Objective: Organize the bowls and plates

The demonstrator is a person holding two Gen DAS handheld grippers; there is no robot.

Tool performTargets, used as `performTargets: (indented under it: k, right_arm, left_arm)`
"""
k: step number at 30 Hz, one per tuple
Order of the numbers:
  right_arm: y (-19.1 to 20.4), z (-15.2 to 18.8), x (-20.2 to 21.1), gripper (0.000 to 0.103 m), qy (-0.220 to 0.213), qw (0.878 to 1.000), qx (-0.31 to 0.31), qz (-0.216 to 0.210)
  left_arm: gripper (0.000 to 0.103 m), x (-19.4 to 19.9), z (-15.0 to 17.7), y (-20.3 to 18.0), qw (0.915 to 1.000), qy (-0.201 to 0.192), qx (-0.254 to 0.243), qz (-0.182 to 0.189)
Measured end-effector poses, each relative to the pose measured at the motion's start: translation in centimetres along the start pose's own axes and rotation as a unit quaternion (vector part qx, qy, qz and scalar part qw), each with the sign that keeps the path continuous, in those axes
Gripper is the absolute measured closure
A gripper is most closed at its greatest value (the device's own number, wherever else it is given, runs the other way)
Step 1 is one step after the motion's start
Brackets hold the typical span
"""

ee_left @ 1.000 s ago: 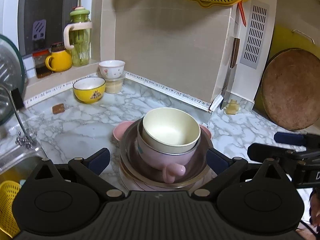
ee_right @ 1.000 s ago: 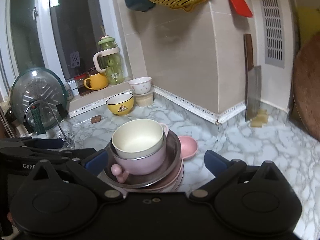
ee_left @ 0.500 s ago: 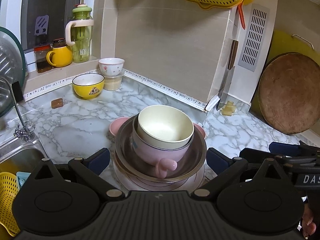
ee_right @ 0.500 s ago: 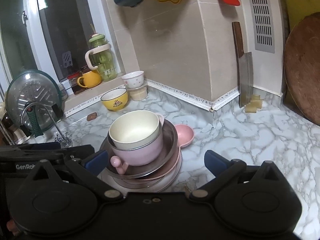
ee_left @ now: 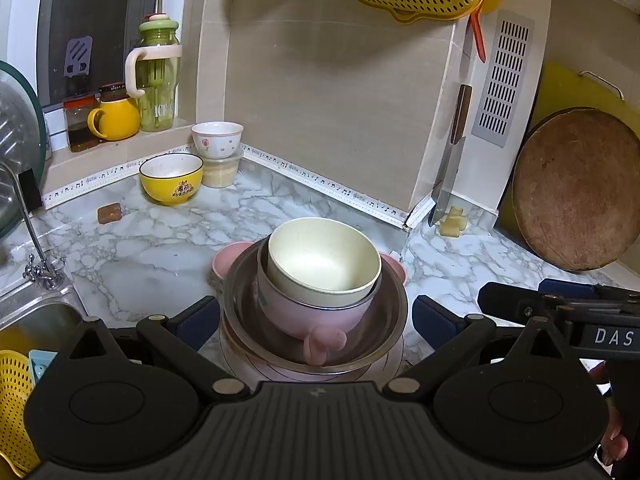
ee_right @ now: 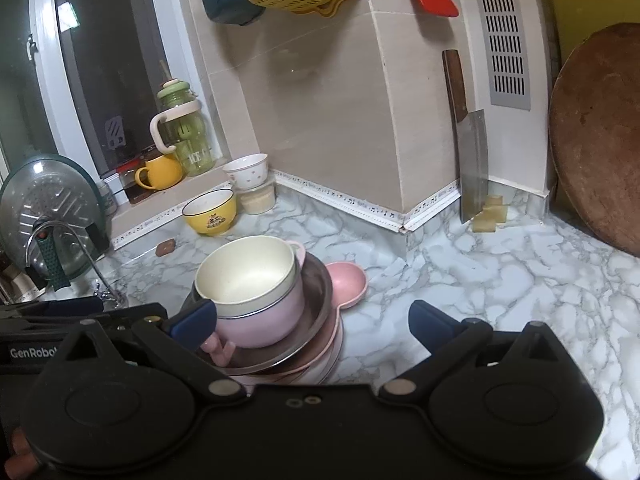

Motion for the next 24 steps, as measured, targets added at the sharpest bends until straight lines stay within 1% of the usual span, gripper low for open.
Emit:
performTargets:
  k: [10, 24]
  right_arm:
    - [-0.16, -0.04, -0.4, 0.0, 0.007, 1.0, -0.002, -0.003]
    - [-0.45, 0.02, -0.36, 0.0, 0.007, 1.0, -0.001, -0.002]
  left_arm:
    - [0.0, -0.19, 0.06, -0.13, 0.9999, 0.006, 0.002, -0.01]
    - [0.0, -0.24, 0.14, -0.31, 0.9999, 0.007, 0.003, -0.01]
Point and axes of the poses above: each gripper's, at about its wrist camera, not at the fingertips, and x roughly against the way its jaws point, y to its left, z to its underside, the point moved 2 cm from there along -x, roughly the way its jaws point, and after that the axes turned 4 degrees about -x, right-handed, at the moved point
